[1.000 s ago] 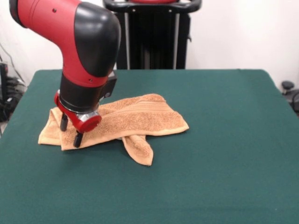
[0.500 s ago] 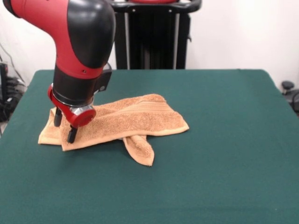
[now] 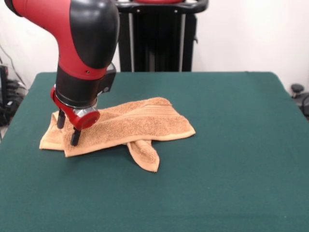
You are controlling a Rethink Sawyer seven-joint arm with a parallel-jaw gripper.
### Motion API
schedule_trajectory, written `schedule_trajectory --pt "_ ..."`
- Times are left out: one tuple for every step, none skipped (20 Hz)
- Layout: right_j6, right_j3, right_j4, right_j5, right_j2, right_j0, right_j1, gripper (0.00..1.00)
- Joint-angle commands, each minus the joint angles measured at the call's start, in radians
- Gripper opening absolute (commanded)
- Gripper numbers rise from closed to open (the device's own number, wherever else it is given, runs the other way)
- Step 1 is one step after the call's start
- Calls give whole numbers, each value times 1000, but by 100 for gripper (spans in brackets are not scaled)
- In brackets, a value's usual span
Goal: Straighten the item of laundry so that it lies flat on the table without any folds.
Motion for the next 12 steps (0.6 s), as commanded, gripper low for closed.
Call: schedule_trajectory --pt "119 63 -13 3 93 40 51 100" --pt "125 62 -10 2 93 44 52 100" --pt "132 61 -5 2 94 48 53 100" --pt "141 59 0 2 95 54 55 100" --pt "149 58 6 1 98 58 57 100" --pt "157 57 11 -3 100 63 59 100" --pt "163 58 16 -6 102 68 59 100" --pt "168 52 21 -2 103 69 61 100" --pt "174 51 26 -1 105 72 61 100" --pt "179 42 31 3 105 75 66 100" --pt "185 33 36 7 105 78 71 100" --pt "190 30 41 7 107 80 73 100"
